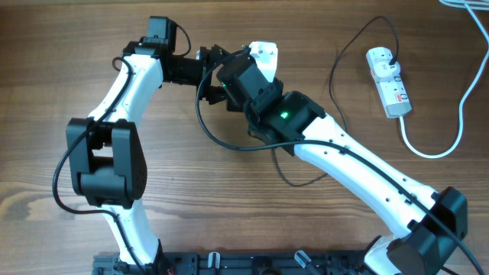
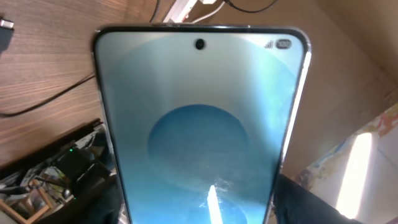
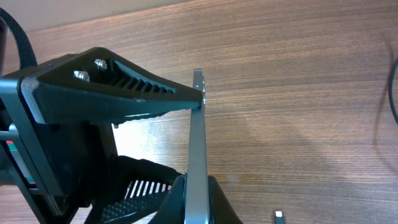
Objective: Plug charger to phone and switch on socket
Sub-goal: 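Close the right gripper on the phone's side edge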
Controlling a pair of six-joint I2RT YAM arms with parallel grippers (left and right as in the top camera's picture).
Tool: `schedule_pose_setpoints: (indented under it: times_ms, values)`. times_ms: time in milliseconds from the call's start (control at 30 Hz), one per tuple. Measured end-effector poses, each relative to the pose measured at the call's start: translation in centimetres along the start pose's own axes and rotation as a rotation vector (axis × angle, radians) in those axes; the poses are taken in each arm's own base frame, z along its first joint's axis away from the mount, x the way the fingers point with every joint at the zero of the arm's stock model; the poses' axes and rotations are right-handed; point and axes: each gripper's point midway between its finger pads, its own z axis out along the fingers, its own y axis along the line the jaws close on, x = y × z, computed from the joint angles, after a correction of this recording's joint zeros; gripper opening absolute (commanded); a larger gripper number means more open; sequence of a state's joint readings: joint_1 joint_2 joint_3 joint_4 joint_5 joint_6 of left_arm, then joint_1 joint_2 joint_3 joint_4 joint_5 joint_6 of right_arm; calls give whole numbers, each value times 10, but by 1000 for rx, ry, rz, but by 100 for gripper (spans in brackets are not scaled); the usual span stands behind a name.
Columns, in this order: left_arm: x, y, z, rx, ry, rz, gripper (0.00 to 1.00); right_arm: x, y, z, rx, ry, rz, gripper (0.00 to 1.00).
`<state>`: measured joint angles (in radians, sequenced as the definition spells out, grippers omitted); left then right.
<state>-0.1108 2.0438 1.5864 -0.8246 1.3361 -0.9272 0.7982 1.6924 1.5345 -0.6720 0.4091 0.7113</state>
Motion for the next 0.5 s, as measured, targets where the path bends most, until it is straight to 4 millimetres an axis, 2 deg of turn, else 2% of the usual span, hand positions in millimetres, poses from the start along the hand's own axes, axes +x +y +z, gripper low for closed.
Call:
schedule_pose_setpoints:
  times_ms: [267, 367, 500]
  values:
    - [0, -4, -1, 14, 6, 22, 86, 1, -1, 3, 11, 0, 153, 5]
    - [-1, -5, -4, 20, 3, 23, 92, 1, -3, 3, 17, -5, 248, 5]
    - [-5, -6, -12, 33, -11, 20, 93, 0, -5, 3, 28, -14, 400, 5]
